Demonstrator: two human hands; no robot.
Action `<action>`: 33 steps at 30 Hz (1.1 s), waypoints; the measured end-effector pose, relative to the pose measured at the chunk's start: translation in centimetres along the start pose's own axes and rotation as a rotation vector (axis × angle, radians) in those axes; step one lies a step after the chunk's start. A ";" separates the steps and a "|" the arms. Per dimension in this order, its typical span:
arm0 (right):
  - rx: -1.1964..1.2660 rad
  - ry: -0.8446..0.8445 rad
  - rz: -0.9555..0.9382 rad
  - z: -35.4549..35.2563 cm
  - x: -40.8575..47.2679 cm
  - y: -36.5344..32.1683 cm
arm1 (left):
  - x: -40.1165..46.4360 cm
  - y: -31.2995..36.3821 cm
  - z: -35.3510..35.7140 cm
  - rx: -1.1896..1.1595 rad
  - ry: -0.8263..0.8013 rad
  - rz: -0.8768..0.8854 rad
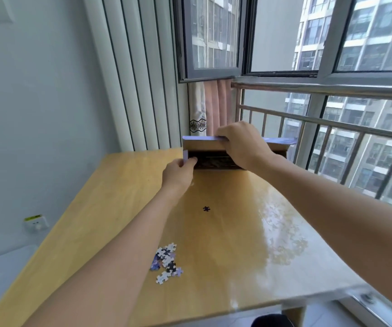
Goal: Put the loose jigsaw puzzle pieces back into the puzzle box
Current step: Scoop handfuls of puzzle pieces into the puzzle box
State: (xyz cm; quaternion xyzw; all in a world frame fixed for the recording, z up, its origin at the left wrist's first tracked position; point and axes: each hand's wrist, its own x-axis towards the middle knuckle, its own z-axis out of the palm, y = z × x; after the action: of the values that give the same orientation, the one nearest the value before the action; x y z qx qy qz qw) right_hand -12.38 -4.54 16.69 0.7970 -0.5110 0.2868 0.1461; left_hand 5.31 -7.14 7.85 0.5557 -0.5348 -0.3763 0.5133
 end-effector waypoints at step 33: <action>0.238 -0.556 0.181 18.4 -12.6 -8.9 | -4.2 -15.6 -12.4 0.996 -0.277 0.033</action>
State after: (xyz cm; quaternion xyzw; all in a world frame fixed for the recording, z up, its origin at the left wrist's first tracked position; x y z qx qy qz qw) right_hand -2.64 -1.11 -5.00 0.8076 -0.5632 0.1275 -0.1196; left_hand 19.91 -2.49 -5.49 0.6691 -0.7209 -0.1379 0.1167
